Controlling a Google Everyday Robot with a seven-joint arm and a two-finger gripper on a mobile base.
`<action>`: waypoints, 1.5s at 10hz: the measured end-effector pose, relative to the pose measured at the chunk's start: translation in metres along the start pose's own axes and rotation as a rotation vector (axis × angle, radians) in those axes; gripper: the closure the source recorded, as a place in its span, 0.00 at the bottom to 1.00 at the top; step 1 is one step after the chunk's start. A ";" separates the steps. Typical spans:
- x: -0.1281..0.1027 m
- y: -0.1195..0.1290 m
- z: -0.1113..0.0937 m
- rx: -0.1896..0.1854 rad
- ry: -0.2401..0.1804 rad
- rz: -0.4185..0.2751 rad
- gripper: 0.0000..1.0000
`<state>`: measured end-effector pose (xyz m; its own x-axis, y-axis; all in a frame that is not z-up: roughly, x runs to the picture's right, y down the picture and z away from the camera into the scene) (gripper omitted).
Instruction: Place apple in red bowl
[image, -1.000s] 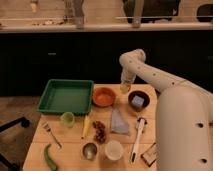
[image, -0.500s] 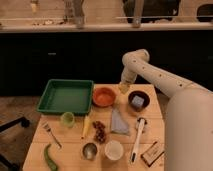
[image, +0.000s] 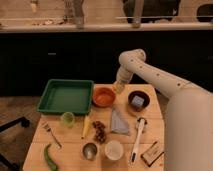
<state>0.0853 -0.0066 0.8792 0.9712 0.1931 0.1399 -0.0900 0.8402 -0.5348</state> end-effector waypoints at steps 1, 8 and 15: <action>-0.005 0.001 0.004 -0.023 -0.026 -0.011 1.00; -0.008 0.000 0.023 -0.130 -0.168 -0.033 1.00; -0.022 0.005 0.032 -0.179 -0.197 -0.075 1.00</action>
<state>0.0567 0.0099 0.8998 0.9103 0.2435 0.3348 0.0381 0.7560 -0.6535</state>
